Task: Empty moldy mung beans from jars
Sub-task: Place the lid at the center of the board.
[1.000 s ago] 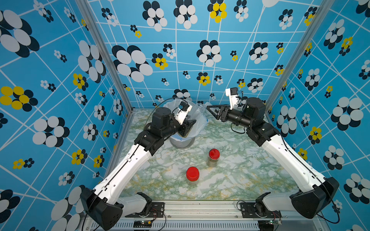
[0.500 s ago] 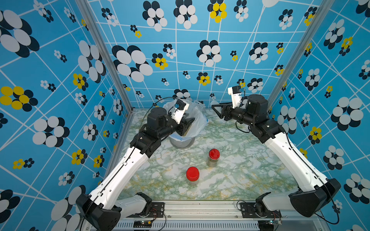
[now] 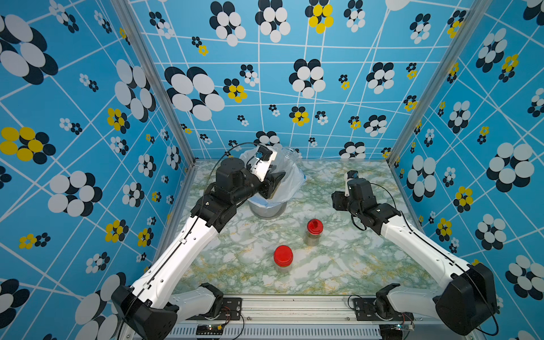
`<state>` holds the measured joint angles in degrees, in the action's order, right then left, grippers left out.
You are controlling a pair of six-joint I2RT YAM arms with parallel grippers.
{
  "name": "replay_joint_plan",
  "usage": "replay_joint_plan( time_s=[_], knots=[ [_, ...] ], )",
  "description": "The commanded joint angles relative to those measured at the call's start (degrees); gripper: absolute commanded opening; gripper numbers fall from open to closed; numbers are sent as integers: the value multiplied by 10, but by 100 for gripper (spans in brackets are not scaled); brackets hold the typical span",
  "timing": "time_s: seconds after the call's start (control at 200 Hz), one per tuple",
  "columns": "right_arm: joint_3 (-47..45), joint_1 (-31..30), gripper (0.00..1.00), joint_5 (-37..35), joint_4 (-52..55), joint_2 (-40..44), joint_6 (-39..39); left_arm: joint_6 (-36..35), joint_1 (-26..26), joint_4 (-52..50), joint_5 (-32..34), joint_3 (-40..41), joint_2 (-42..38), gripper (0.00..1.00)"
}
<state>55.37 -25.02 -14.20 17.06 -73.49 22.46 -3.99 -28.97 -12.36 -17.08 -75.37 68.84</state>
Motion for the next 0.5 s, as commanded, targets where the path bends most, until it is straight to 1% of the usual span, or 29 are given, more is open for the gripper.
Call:
replay_joint_plan(
  time_s=[0.0, 0.17, 0.25, 0.285, 0.355, 0.495],
  knots=[
    [-29, 7, 36, -58, -32, -9, 54, 2, 4, 26, 8, -1, -20, 15],
    [-59, 13, 39, -93, -48, -36, 100, 1, 3, 31, 10, 1, -19, 15],
    [-70, 14, 39, -95, -62, -48, 107, 1, 3, 27, 6, -4, -15, 15],
    [-74, 14, 41, -95, -67, -54, 112, 2, 3, 26, 5, -5, -15, 15],
    [-81, 13, 48, -95, -70, -65, 120, 4, 3, 25, 4, -5, -16, 15],
    [-84, 13, 53, -95, -56, -96, 137, 4, 3, 23, 8, -3, -22, 15]
  ],
)
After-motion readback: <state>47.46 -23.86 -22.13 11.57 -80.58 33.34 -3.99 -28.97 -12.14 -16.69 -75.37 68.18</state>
